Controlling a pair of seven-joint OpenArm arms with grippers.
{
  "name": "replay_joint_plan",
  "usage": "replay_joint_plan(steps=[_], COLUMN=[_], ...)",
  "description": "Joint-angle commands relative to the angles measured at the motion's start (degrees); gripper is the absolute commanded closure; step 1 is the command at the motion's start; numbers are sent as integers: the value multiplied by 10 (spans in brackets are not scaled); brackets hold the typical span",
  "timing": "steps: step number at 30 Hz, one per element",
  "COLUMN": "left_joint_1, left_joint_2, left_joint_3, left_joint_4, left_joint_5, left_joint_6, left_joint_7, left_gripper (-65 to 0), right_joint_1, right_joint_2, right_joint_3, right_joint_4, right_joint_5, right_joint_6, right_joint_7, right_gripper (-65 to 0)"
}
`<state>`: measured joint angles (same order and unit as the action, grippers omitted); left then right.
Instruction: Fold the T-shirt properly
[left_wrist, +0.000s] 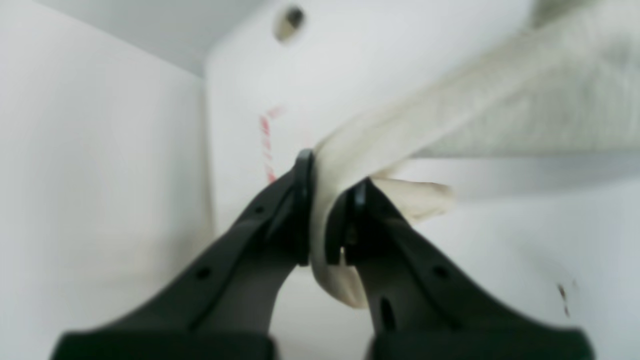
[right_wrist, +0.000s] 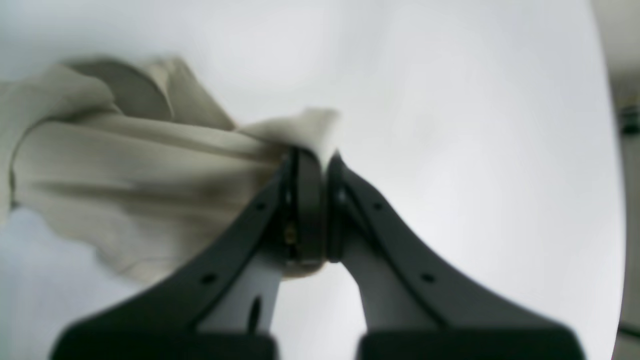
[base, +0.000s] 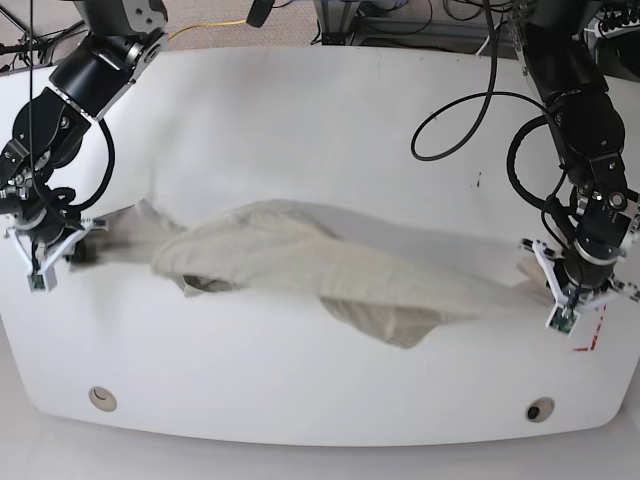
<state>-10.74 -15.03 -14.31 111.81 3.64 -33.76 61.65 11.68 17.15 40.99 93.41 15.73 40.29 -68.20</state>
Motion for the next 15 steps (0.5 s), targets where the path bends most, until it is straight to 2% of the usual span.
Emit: replay_joint_plan(steps=[1,7,12,15], left_joint_1=[6,98,156,182], left_joint_2=[-11,-13,-30,-33], left_joint_3=[-17,-31,-32,-32], left_joint_4=[10,10,11,10], left_joint_5=[15,15,15,15], left_joint_6=[7,7,7,7], left_joint_7=[-7,-7,-7,-7], left_gripper=[0,0,0,0], right_joint_1=[-6,-97,-137,-159], right_joint_2=[6,-9,-35,-39], right_joint_3=[12,15,45,48], right_joint_4=[11,13,13,13], right_joint_5=[-3,-3,-2,-2], right_joint_6=[-3,-3,-3,-3], right_joint_7=[24,42,42,42], right_gripper=[0,0,0,0])
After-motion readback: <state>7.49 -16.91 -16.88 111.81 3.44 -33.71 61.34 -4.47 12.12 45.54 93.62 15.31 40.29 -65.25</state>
